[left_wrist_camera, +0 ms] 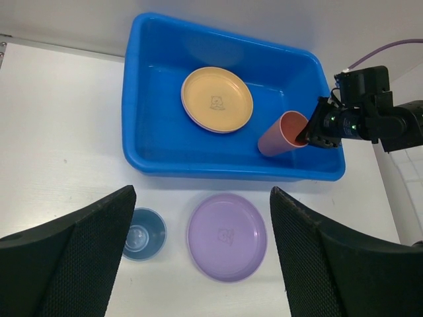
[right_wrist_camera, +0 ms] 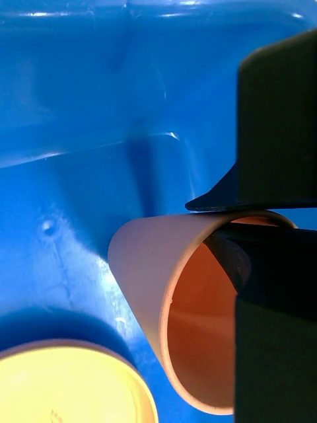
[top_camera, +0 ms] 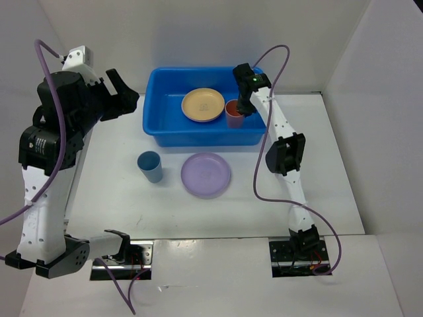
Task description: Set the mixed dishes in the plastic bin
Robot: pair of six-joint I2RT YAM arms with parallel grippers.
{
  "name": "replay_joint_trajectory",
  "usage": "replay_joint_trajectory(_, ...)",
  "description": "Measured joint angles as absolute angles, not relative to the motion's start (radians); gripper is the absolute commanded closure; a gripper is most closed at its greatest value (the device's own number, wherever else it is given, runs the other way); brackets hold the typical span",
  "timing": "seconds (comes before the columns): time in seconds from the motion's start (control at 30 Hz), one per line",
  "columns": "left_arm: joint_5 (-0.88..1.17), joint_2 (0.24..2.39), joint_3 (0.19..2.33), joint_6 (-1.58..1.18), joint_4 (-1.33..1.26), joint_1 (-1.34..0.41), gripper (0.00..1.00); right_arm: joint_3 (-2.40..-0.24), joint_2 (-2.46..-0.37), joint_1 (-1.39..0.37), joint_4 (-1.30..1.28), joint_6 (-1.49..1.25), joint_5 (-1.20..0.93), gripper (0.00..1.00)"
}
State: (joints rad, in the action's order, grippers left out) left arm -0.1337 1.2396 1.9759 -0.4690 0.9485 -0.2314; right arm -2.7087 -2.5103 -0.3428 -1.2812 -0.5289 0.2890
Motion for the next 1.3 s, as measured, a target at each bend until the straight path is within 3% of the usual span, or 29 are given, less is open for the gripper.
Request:
replay_joint_trajectory(0.1, -0.134, 1.23, 1.973, -0.469, 0.949, -0.231, 0.1, -2.701, -2.518, -0.336, -1.285, -0.529, 0.289, 0.9)
replay_joint_trajectory(0.2, -0.134, 1.221, 1.967, -0.467, 0.948, -0.231, 0.03, -2.7, -2.52, -0.33, -1.288, -0.527, 0.292, 0.78)
replay_joint_trajectory(0.37, -0.134, 1.206, 1.926, -0.467, 0.943, -0.231, 0.02, -2.7, -2.52, -0.322, -1.288, -0.522, 0.29, 0.45)
replay_joint_trajectory(0.63, -0.145, 1.183, 1.814, -0.467, 0.951, -0.231, 0.02, -2.7, -2.5, -0.32, -1.29, -0.508, 0.268, 0.21)
replay_joint_trajectory(0.8, -0.176, 1.126, 1.626, -0.475, 0.958, -0.224, 0.09, -2.709, -2.36, -0.326, -1.301, -0.496, 0.204, 0.18)
replay_joint_trajectory(0.9, -0.182, 1.118, 1.473, -0.492, 0.971, -0.205, 0.38, -2.689, -2.172, -0.342, -1.294, -0.496, 0.206, 0.18)
replay_joint_trajectory(0.97, -0.175, 1.133, 1.37, -0.505, 0.965, -0.188, 0.48, -2.624, -1.994, -0.371, -1.286, -0.498, 0.218, 0.18)
replay_joint_trajectory(1.03, -0.167, 1.155, 1.292, -0.519, 0.959, -0.17, 0.48, -2.544, -1.822, -0.417, -1.273, -0.503, 0.238, 0.18)
replay_joint_trajectory(1.17, -0.144, 1.195, 1.236, -0.529, 0.931, -0.13, 0.35, -2.298, -1.54, -0.481, -1.227, -0.506, 0.249, 0.18)
replay_joint_trajectory(1.3, -0.136, 1.244, 1.206, -0.531, 0.877, -0.107, 0.34, -2.034, -1.367, -0.447, -1.198, -0.502, 0.21, 0.18)
